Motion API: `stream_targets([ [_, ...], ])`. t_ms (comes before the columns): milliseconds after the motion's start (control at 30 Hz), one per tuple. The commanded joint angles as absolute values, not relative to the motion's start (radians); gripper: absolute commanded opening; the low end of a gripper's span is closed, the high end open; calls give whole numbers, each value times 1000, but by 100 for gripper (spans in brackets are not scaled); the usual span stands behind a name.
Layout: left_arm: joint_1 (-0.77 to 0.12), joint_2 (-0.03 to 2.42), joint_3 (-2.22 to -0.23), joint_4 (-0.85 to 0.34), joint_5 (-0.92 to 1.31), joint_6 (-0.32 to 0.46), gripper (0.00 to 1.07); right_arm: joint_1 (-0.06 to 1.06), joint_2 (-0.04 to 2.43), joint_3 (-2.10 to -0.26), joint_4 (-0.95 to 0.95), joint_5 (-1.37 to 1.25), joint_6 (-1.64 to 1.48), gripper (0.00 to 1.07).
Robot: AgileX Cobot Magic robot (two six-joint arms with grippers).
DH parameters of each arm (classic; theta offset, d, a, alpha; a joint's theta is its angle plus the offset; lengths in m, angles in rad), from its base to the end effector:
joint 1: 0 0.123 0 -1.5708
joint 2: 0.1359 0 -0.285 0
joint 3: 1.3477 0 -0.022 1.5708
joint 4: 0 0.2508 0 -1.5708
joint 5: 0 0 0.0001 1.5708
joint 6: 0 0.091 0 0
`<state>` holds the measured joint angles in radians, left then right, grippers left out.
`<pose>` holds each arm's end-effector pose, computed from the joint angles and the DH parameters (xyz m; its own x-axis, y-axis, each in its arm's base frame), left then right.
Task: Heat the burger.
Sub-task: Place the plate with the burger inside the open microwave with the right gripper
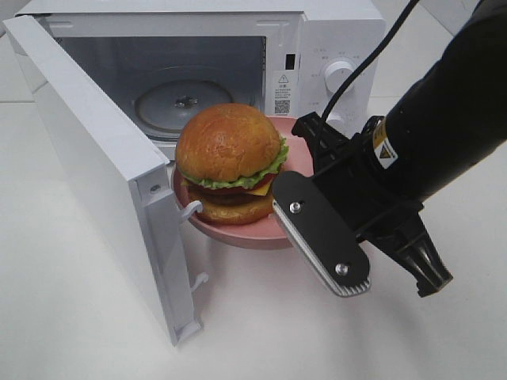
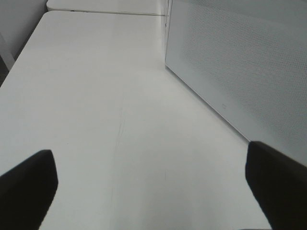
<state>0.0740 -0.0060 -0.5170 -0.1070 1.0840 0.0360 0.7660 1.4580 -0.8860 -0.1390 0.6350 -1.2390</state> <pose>-0.0083 -0.0092 0.2804 -0.4530 -0.0478 -0.8902 0.0038 0.9985 -0.0555 0.2059 0.1877 0.2290 0.5079 -0.8611 -0.0238 -0.7765 -0.4456 -0.4455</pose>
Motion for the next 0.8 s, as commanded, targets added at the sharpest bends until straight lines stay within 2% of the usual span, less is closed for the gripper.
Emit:
stream_targets([
  [33, 69, -11, -516, -114, 1071, 36, 100, 737, 1471, -915, -111, 596, -1314, 0],
  [800, 69, -11, -516, -114, 1071, 36, 100, 732, 1649, -1123, 13, 604, -1446, 0],
])
